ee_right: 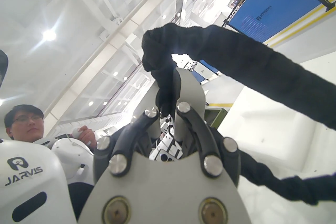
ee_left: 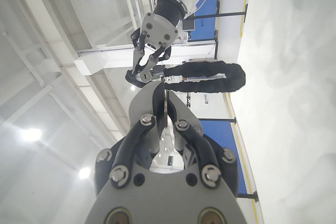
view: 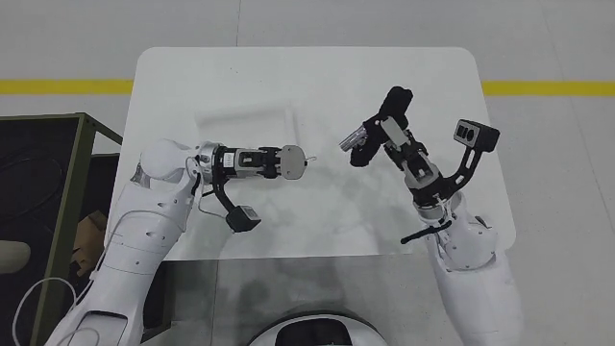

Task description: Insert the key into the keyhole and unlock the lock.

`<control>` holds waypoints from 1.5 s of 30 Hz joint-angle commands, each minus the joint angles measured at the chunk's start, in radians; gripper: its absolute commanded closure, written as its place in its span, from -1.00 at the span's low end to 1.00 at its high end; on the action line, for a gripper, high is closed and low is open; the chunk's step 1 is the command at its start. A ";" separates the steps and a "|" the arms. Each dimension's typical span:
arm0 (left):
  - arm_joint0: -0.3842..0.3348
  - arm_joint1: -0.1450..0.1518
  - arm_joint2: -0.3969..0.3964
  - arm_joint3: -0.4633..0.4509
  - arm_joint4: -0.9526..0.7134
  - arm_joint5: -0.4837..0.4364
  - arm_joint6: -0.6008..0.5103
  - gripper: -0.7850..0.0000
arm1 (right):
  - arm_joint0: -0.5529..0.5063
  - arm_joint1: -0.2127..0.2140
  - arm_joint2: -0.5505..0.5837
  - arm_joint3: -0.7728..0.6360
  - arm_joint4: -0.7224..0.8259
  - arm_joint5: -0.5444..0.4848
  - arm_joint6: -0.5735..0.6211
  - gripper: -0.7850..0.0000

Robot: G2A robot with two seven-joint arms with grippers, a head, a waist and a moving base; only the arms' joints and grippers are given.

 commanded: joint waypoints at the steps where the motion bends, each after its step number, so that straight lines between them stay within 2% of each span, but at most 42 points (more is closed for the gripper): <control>1: 0.004 0.000 0.001 0.000 -0.013 0.007 -0.021 1.00 | -0.004 -0.004 -0.024 0.007 0.043 0.015 -0.036 1.00; 6: 0.016 -0.004 0.018 -0.007 -0.074 0.058 -0.047 1.00 | -0.003 -0.015 -0.091 0.053 0.214 0.064 -0.105 1.00; 13: 0.020 -0.014 0.055 0.028 -0.196 0.074 -0.062 1.00 | 0.021 -0.019 -0.132 0.112 0.278 -0.026 -0.078 1.00; 22: 0.034 -0.011 0.048 0.002 -0.212 0.058 -0.074 1.00 | 0.009 -0.017 -0.133 0.095 0.245 -0.008 -0.073 1.00; 34: -0.010 -0.004 0.047 0.056 -0.252 0.013 0.014 1.00 | 0.001 -0.012 -0.146 0.068 0.201 -0.001 -0.062 1.00; 45: -0.023 -0.002 0.058 0.067 -0.259 0.018 0.017 1.00 | 0.003 -0.009 -0.152 0.067 0.197 0.007 -0.047 1.00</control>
